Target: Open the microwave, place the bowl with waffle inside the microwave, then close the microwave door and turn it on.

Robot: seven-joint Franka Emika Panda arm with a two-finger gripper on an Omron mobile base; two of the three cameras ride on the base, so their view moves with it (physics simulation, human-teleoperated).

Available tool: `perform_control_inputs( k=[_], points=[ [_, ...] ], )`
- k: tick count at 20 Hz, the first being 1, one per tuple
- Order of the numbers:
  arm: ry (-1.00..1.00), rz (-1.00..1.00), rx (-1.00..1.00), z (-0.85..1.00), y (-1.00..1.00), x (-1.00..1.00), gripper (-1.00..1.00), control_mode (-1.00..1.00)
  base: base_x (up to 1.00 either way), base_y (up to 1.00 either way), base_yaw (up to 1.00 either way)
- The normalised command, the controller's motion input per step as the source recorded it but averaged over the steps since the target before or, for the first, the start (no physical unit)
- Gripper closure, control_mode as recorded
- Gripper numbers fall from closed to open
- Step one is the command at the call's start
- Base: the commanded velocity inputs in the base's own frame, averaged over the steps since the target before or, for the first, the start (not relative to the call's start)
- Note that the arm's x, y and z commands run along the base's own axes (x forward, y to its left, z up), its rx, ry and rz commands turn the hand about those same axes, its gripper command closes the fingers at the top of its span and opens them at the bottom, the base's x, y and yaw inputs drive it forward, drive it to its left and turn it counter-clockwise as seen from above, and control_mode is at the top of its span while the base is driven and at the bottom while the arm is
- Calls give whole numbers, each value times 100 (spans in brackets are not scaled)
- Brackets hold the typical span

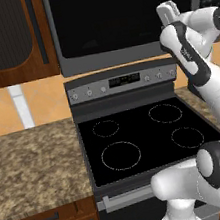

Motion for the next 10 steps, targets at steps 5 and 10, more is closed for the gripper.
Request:
perform_control_inputs(
  k=[5, 10],
  points=[
    [-15, 29, 0, -46, -33, -4, 100, -100, 0, 0, 0],
    [-13, 6, 0, 1, -95, -100, 100, -100, 0, 0, 0]
  ],
)
